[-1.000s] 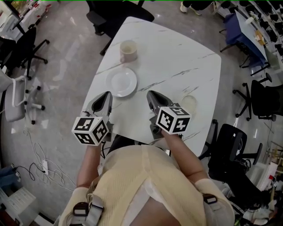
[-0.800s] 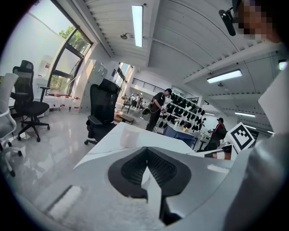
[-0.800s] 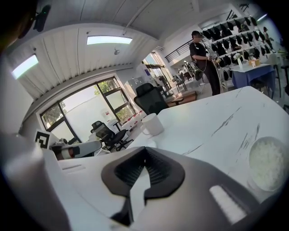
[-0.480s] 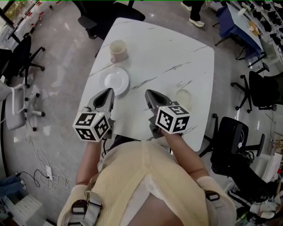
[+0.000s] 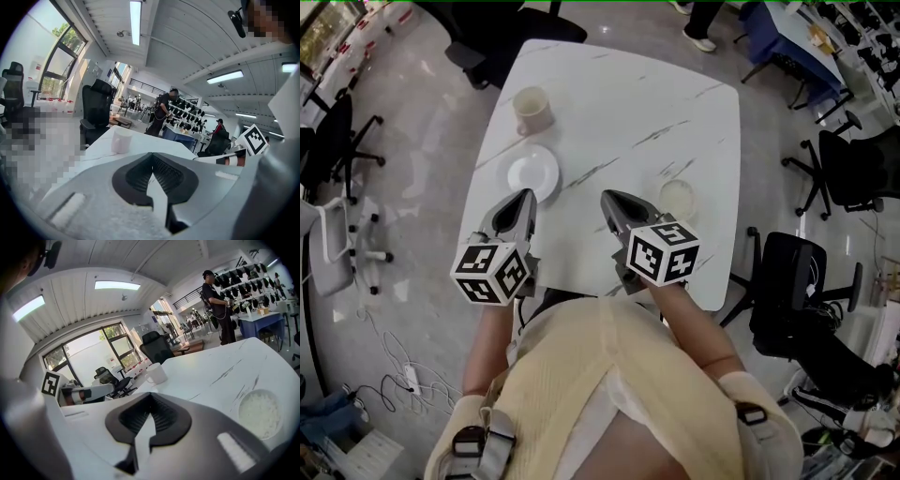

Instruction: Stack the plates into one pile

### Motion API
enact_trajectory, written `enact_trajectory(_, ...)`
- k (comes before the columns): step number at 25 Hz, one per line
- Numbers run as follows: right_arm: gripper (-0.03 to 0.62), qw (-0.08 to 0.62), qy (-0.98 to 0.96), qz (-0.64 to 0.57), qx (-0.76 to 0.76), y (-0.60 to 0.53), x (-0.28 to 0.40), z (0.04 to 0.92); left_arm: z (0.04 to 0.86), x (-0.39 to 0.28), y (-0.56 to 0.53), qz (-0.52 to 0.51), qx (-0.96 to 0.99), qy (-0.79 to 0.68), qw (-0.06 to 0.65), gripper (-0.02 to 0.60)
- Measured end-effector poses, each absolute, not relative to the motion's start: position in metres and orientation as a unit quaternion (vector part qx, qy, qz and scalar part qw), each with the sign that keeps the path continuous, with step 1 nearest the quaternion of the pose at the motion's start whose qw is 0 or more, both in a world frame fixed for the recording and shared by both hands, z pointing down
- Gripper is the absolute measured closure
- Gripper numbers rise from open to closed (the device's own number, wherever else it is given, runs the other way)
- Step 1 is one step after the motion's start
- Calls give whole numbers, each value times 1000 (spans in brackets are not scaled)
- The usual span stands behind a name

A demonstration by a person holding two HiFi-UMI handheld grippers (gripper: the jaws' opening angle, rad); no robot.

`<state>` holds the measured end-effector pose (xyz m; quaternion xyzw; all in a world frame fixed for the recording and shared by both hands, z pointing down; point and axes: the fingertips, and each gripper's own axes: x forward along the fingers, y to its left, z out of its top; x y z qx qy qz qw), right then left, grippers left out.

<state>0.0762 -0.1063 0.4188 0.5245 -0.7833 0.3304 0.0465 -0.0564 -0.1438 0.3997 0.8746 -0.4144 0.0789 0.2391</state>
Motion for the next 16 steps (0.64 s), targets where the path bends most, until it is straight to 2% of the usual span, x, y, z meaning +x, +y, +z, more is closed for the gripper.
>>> enact_trajectory(16,591,42,-782,312,537,-109,87,411,398,-42,-142,89,882,-399,235,577)
